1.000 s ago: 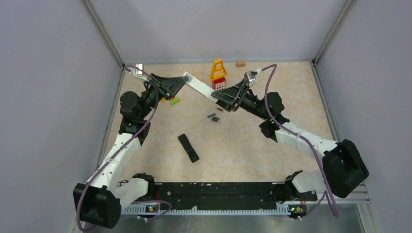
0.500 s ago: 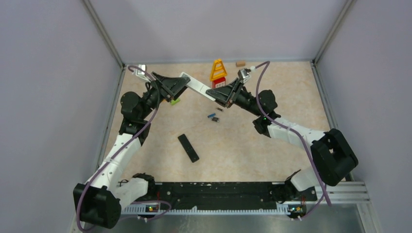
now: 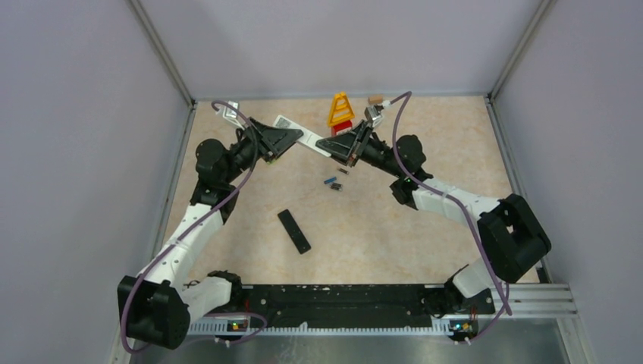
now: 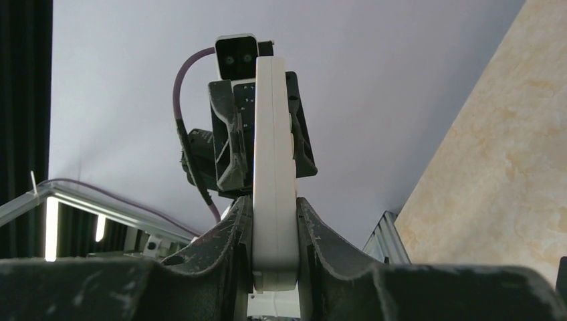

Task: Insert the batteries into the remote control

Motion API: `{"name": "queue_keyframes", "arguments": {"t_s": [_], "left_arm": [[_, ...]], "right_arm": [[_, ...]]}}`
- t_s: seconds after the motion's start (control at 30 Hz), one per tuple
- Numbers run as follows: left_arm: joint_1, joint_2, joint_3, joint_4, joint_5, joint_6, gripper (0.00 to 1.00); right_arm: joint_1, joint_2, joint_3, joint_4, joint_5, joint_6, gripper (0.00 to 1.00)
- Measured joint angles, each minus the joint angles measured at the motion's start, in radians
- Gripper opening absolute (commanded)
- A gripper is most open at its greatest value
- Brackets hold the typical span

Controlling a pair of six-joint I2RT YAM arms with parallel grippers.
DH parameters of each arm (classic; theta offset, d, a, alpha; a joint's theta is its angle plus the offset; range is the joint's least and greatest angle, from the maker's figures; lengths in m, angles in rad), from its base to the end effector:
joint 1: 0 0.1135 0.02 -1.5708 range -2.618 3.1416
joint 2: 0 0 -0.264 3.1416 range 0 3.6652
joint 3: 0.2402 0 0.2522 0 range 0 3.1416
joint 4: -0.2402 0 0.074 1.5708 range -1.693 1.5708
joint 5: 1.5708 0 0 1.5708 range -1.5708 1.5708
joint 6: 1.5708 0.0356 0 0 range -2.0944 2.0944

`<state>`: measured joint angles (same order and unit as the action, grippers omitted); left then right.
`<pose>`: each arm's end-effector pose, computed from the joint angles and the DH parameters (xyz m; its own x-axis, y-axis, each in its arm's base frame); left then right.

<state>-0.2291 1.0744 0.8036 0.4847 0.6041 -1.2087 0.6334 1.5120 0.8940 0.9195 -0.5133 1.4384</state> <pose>0.2362 -0.0759 0.3598 -0.6071 -0.6487 -0.4589 0.4510 0.1942 -0.8711 0.2630 0.2148 0.3152 -0.8541 0.4441 -0.2706 -0.3552 -0.1182 0.9273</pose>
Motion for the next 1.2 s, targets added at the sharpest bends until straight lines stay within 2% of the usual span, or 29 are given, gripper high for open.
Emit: {"name": "queue_keyframes", "arguments": {"t_s": [0.1, 0.17, 0.2, 0.27, 0.33, 0.43, 0.5, 0.7, 0.77, 0.83, 0.97, 1.03, 1.13, 1.2], "left_arm": [[-0.001, 0.006, 0.000, -0.016, 0.005, 0.018, 0.20], [0.000, 0.011, 0.001, -0.013, 0.009, 0.001, 0.04], [0.000, 0.012, 0.001, -0.015, 0.008, 0.002, 0.00], [0.002, 0.016, 0.001, -0.015, 0.010, 0.008, 0.00], [0.000, 0.019, 0.001, -0.021, 0.013, 0.028, 0.00], [-0.002, 0.024, 0.001, -0.034, 0.016, 0.050, 0.00], [-0.002, 0.024, 0.001, -0.040, 0.016, 0.060, 0.00], [-0.002, 0.021, 0.001, -0.041, 0.001, 0.067, 0.00], [-0.002, 0.019, 0.001, -0.053, -0.003, 0.055, 0.00], [-0.002, 0.014, 0.000, -0.066, -0.006, 0.029, 0.00], [-0.014, 0.007, -0.006, -0.109, -0.001, 0.029, 0.00], [-0.022, 0.007, -0.012, -0.127, 0.006, 0.034, 0.00], [-0.015, 0.007, -0.013, -0.132, -0.007, 0.055, 0.00], [-0.011, 0.008, -0.017, -0.126, -0.017, 0.060, 0.00]], "right_arm": [[0.003, 0.002, 0.012, -0.016, -0.003, -0.014, 0.13], [0.003, 0.003, 0.016, -0.029, -0.002, -0.030, 0.27], [0.003, 0.005, 0.017, -0.031, -0.002, -0.034, 0.34], [0.004, 0.005, 0.018, -0.039, 0.003, -0.043, 0.51], [0.008, 0.005, 0.019, -0.060, 0.005, -0.053, 0.60], [0.017, 0.005, 0.034, -0.087, 0.015, -0.062, 0.62], [0.021, 0.006, 0.051, -0.106, 0.020, -0.071, 0.58], [0.021, 0.015, 0.063, -0.172, 0.041, -0.092, 0.27], [0.021, 0.016, 0.057, -0.169, 0.041, -0.090, 0.21], [0.021, 0.013, 0.034, -0.129, 0.041, -0.088, 0.19], [0.021, -0.003, -0.045, -0.045, 0.050, -0.080, 0.34], [0.020, -0.010, -0.078, -0.023, 0.054, -0.076, 0.48], [0.018, -0.011, -0.106, -0.030, 0.058, -0.075, 0.64], [0.013, -0.012, -0.121, -0.049, 0.068, -0.076, 0.70]]}}
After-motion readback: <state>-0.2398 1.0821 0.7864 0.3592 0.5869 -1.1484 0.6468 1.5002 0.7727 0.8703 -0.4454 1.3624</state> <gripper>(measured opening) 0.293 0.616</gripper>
